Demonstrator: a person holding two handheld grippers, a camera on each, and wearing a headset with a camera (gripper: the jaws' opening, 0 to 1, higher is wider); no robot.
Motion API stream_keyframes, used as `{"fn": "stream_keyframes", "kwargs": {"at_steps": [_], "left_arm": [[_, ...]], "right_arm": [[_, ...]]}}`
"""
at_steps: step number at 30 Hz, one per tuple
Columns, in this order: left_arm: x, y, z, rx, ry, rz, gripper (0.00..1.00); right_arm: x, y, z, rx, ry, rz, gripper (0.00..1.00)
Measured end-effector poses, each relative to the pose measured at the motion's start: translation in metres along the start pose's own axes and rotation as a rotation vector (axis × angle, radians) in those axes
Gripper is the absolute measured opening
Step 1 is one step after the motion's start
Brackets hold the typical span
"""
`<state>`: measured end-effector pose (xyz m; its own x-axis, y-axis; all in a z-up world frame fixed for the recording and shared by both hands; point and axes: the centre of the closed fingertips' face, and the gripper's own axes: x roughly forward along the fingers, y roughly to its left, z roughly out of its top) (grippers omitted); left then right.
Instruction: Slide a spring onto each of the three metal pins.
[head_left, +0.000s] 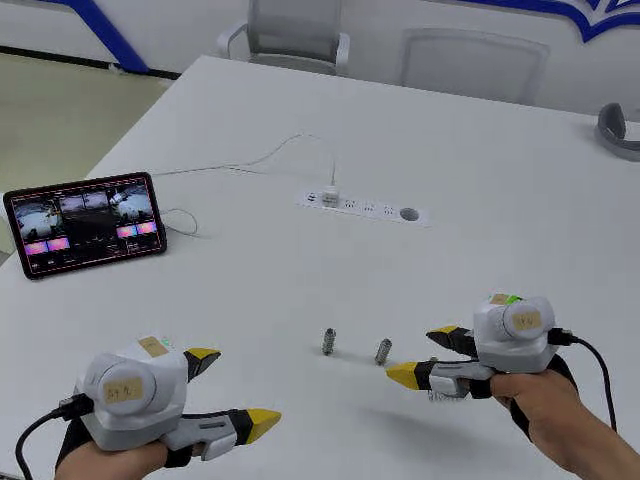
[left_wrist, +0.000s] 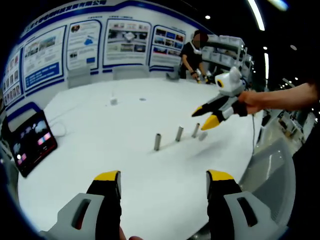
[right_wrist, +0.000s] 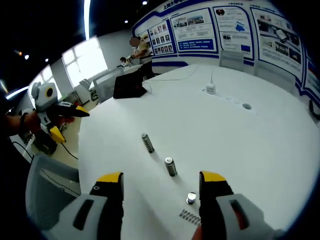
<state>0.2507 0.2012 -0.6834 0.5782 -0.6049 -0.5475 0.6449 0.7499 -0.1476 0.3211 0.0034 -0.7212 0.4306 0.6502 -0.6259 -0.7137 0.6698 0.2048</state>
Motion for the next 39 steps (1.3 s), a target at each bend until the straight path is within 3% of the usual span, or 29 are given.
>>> {"fn": "stream_keyframes", "kwargs": {"at_steps": [19, 39], "left_arm": [[0.009, -0.004, 0.002, 0.018, 0.01, -0.024, 0.71], [0.023, -0.01, 0.007, 0.039, 0.02, -0.056, 0.73]], "right_arm": [[-0.023, 0.011, -0.023, 0.051, -0.028, -0.026, 0.68], [-0.051, 0.007, -0.049, 0.09, -0.035, -0.071, 0.71]]}}
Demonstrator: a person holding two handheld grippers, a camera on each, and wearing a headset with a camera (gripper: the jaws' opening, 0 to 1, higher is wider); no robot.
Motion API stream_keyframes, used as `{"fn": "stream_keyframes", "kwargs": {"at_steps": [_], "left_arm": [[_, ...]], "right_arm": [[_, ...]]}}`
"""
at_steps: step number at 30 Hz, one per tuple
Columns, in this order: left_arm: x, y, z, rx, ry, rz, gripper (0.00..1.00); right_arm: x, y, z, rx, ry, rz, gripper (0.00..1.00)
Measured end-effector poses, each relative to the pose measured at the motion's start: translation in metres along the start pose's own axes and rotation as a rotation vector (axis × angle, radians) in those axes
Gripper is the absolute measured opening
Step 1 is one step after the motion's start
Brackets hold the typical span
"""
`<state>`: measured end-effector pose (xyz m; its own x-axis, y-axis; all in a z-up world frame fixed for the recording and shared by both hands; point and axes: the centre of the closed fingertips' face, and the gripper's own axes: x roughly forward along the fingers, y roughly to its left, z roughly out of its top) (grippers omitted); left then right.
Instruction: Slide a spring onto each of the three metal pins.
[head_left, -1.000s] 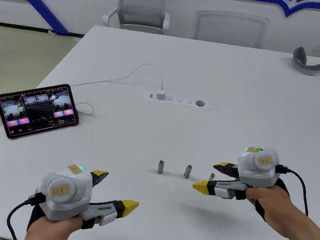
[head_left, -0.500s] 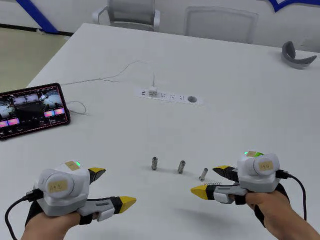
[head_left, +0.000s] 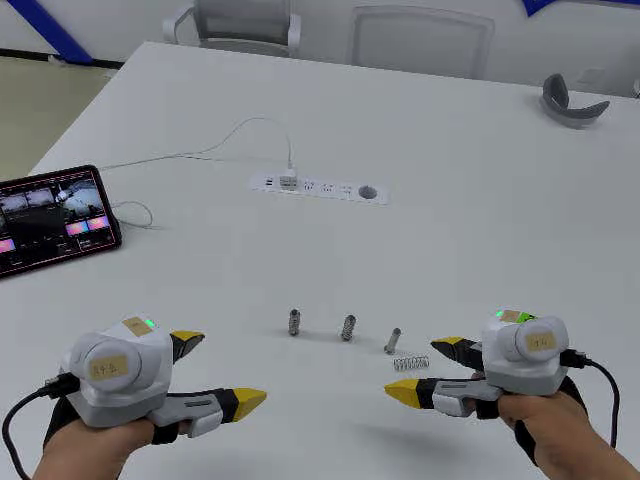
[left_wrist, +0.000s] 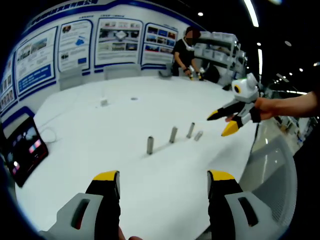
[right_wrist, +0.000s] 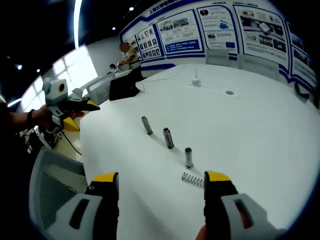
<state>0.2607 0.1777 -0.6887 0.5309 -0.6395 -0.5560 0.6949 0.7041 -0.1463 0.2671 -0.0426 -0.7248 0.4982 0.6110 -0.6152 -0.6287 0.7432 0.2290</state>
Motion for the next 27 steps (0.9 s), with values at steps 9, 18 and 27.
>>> {"fn": "stream_keyframes", "kwargs": {"at_steps": [9, 18, 27], "left_arm": [[0.008, -0.005, 0.005, 0.017, 0.005, -0.022, 0.73], [0.015, -0.014, 0.008, 0.03, 0.007, -0.043, 0.73], [0.023, -0.028, 0.01, 0.049, 0.015, -0.072, 0.73]], "right_arm": [[-0.01, -0.004, -0.008, 0.022, -0.007, -0.02, 0.72], [-0.017, -0.005, -0.013, 0.032, -0.009, -0.026, 0.73], [-0.024, -0.004, -0.018, 0.041, -0.009, -0.03, 0.74]]}}
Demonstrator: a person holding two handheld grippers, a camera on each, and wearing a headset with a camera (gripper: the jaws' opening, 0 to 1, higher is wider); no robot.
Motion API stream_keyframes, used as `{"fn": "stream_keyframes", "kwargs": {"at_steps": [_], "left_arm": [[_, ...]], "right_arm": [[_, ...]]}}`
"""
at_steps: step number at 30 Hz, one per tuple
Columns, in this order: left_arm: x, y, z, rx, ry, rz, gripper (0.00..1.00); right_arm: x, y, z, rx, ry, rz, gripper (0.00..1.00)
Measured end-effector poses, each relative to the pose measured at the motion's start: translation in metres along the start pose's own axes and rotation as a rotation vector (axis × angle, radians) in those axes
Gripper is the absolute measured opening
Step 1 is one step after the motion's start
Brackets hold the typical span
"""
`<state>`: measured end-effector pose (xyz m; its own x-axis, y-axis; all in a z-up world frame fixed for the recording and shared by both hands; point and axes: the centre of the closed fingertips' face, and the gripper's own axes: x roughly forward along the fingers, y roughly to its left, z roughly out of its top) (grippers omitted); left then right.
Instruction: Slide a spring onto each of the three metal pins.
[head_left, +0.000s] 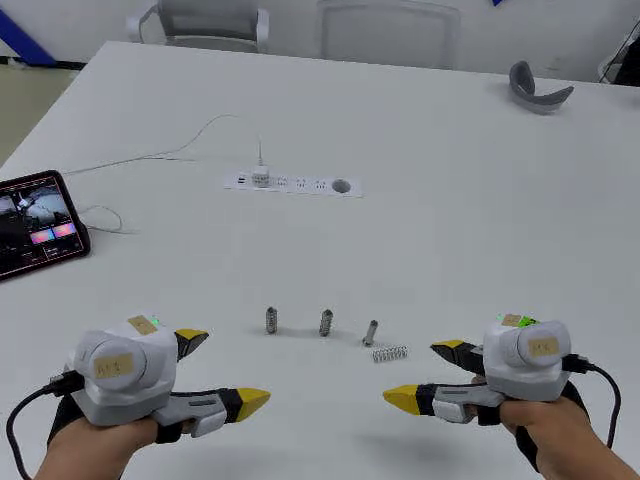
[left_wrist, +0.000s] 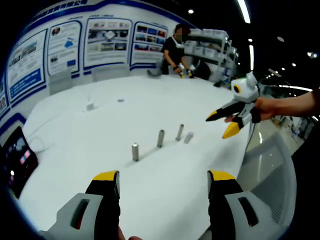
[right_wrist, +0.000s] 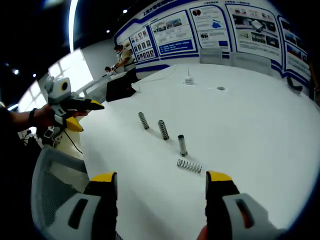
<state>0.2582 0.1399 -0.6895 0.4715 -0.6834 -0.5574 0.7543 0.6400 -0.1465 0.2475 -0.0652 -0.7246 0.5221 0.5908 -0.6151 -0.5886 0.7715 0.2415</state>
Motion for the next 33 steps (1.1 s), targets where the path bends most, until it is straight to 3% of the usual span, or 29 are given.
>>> {"fn": "stream_keyframes", "kwargs": {"at_steps": [16, 33], "left_arm": [[0.029, -0.029, 0.007, 0.054, 0.022, -0.086, 0.72], [0.06, -0.051, 0.016, 0.103, 0.039, -0.153, 0.71]], "right_arm": [[-0.016, -0.004, -0.012, 0.021, 0.006, -0.016, 0.74], [-0.025, -0.009, -0.02, 0.028, 0.02, -0.018, 0.75]]}}
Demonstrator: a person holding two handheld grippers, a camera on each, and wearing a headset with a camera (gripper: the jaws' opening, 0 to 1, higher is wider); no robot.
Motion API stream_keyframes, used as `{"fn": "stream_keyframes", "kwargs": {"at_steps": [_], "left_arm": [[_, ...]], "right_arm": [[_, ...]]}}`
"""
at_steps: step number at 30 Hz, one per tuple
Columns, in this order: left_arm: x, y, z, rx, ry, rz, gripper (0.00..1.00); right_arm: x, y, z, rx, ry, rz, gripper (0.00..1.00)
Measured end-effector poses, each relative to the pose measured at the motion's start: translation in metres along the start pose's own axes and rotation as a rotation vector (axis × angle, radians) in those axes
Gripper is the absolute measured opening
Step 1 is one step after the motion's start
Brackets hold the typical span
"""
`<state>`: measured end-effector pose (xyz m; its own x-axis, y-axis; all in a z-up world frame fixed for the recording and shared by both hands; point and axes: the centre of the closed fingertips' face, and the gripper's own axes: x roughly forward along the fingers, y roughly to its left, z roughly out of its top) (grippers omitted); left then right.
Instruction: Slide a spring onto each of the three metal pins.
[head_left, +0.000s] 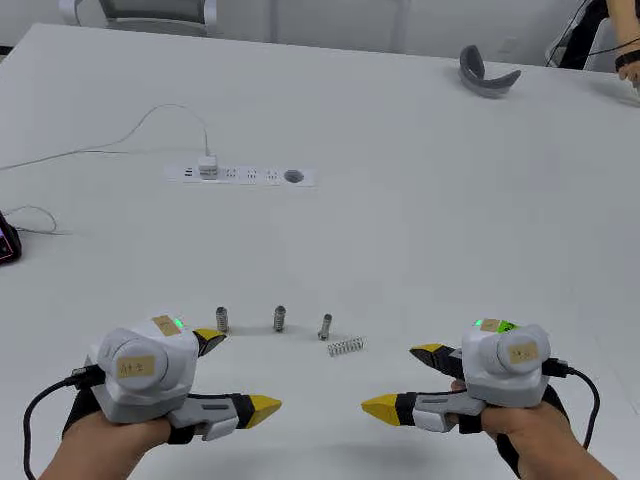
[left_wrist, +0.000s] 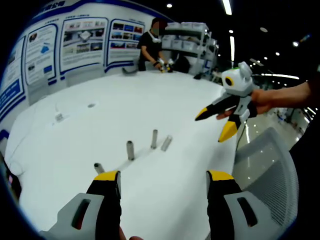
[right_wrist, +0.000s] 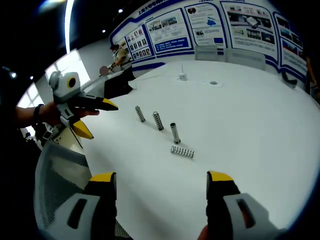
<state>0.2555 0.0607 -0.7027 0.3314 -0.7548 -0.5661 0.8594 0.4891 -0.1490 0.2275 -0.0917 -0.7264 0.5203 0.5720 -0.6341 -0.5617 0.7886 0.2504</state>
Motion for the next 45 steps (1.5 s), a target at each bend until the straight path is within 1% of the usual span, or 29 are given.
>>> {"fn": "stream_keyframes", "kwargs": {"at_steps": [6, 16, 21, 27, 35, 41, 43, 45], "left_arm": [[0.012, -0.006, 0.004, 0.01, 0.002, -0.022, 0.71], [0.032, -0.015, 0.005, 0.041, 0.021, -0.06, 0.69], [0.04, -0.023, 0.002, 0.064, 0.037, -0.087, 0.68], [0.05, -0.028, -0.003, 0.074, 0.052, -0.109, 0.68], [0.068, -0.037, -0.004, 0.081, 0.058, -0.135, 0.62], [0.084, -0.04, 0.001, 0.094, 0.055, -0.138, 0.56], [0.09, -0.041, 0.003, 0.102, 0.052, -0.14, 0.52], [0.094, -0.042, 0.005, 0.107, 0.052, -0.143, 0.51]], "right_arm": [[-0.002, -0.001, -0.004, 0.011, -0.002, -0.002, 0.75], [-0.009, -0.003, -0.008, 0.022, -0.002, -0.006, 0.75], [-0.01, -0.002, -0.009, 0.025, 0.001, -0.006, 0.75], [-0.012, -0.001, -0.01, 0.027, 0.001, -0.005, 0.75], [-0.014, -0.002, -0.012, 0.036, 0.003, -0.007, 0.75], [-0.018, -0.004, -0.015, 0.047, 0.0, -0.012, 0.75], [-0.019, -0.005, -0.016, 0.047, 0.002, -0.013, 0.75], [-0.02, -0.005, -0.016, 0.048, 0.002, -0.013, 0.75]]}}
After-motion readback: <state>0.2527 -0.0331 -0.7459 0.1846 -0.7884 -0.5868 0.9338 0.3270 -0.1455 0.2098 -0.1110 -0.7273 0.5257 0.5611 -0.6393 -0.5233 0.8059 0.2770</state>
